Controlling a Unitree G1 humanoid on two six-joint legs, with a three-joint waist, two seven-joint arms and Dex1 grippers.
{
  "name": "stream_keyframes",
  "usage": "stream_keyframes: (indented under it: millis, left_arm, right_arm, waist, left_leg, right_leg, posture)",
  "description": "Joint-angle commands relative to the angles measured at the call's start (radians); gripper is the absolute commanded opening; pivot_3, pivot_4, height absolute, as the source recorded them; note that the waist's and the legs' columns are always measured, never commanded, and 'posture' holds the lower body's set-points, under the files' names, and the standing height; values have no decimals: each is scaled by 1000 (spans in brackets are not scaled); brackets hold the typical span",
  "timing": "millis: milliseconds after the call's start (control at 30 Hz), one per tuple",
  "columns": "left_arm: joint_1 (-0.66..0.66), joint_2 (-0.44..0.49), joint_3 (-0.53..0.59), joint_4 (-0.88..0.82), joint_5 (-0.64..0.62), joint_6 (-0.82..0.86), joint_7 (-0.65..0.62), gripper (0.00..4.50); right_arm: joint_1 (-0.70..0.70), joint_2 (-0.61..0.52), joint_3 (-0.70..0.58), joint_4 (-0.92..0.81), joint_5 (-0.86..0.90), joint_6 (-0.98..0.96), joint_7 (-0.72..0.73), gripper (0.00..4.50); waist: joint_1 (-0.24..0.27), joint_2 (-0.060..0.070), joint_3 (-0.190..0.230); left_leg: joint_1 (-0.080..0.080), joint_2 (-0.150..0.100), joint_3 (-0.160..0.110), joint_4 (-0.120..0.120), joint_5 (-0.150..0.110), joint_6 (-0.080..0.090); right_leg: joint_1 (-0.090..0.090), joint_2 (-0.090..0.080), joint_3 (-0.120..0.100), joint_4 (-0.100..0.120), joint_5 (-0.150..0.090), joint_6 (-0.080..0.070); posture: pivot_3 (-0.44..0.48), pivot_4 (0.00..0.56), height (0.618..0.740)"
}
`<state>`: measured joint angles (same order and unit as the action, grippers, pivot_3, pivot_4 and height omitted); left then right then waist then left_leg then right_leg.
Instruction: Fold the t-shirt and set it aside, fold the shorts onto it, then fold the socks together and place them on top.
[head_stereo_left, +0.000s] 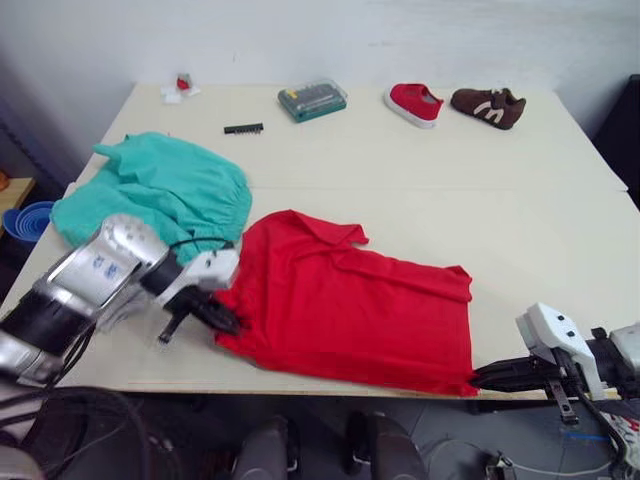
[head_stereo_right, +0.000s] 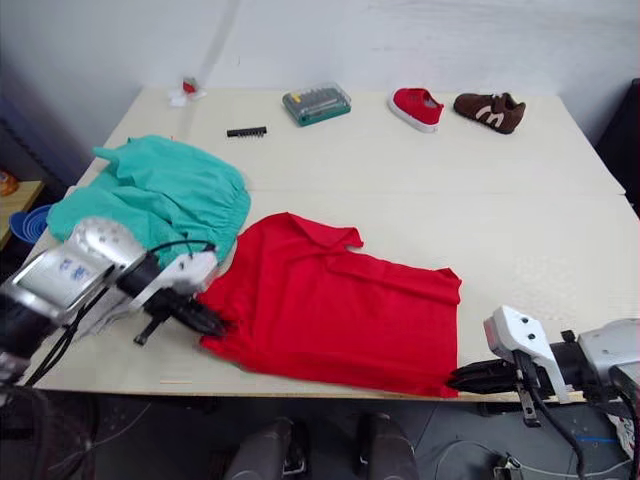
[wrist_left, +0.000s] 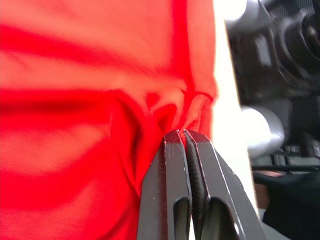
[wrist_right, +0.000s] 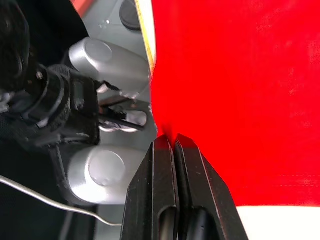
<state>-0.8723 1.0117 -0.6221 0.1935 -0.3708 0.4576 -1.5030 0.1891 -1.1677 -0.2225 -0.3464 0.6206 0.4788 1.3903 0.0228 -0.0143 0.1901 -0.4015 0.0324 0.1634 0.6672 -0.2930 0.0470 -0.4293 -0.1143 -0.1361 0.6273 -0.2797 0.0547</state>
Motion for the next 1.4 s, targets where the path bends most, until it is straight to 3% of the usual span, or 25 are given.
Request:
stream_keyframes:
  millis: [33,167,333,633,767,900,1067,1133,1233,1367,1400]
  left_arm:
    - [-91,-90,-29,135,16,43,-111,0]
    - [-141,-149,-42,218,59,20,-111,0]
    - [-172,-146,-57,210,32,56,-111,0]
    - [-207,-296,67,311,113,22,-26,0]
    - [-185,-308,83,309,164,7,-17,0]
    - [-167,-316,140,322,185,9,17,921]
    - [-119,-292,238,294,183,-11,51,2438]
    - [-95,-286,314,259,142,19,78,2438]
    - [-56,-268,411,185,73,97,80,2460]
    - [11,-233,487,96,25,188,97,2460]
    - [25,-231,494,81,24,191,104,2784]
  right_arm:
    - [-19,11,6,12,12,24,8,22]
    - [-20,26,11,26,-5,23,-5,22]
    - [-42,43,-7,47,21,62,-15,22]
    - [-83,60,3,133,-27,33,-26,22]
    - [-76,78,12,127,-62,5,-46,22]
    - [-77,106,-17,120,-65,6,-89,0]
    - [-29,104,-81,94,-77,-2,-122,0]
    - [-2,106,-123,73,-70,12,-140,0]
    - [28,115,-176,43,-40,51,-154,634]
    - [46,136,-198,16,-39,74,-196,1943]
    - [52,138,-197,12,-43,70,-196,2287]
  waist:
    - [0,-1,0]
    - [-2,-3,2]
    - [-1,-4,2]
    - [2,-4,2]
    - [-4,-4,2]
    - [-5,-4,2]
    - [-1,-4,2]
    - [-1,-4,2]
    - [0,-4,2]
    - [-1,-4,2]
    - [-1,-4,2]
  left_leg:
    - [-1,0,0,1,0,0]
    - [-5,1,0,8,-1,1]
    - [-5,1,-1,13,-3,3]
    - [-6,0,-3,15,-4,5]
    - [-6,0,-1,15,-4,4]
    - [-5,1,-1,15,-3,4]
    - [-5,0,-2,15,-3,4]
    - [-6,1,-2,15,-3,4]
    - [-6,1,-2,15,-3,4]
    - [-5,1,-2,15,-3,4]
    - [-4,1,-2,15,-3,4]
  right_leg:
    - [0,1,-1,0,0,1]
    - [-1,2,-1,0,0,2]
    - [1,1,0,2,1,4]
    - [1,-1,-1,1,3,5]
    - [1,-1,-1,1,3,5]
    - [1,0,-1,3,3,5]
    - [1,-1,-1,3,3,5]
    - [1,-1,0,2,3,5]
    - [1,-1,0,2,3,6]
    - [2,-1,0,3,3,6]
    - [2,-1,0,3,3,6]
  posture:
    - [0,150,740]
    - [0,150,740]
    - [0,150,740]
    - [0,150,740]
    - [0,150,740]
    - [0,150,740]
    - [0,150,740]
    - [0,150,740]
    - [0,150,740]
    - [0,150,740]
    - [0,150,740]
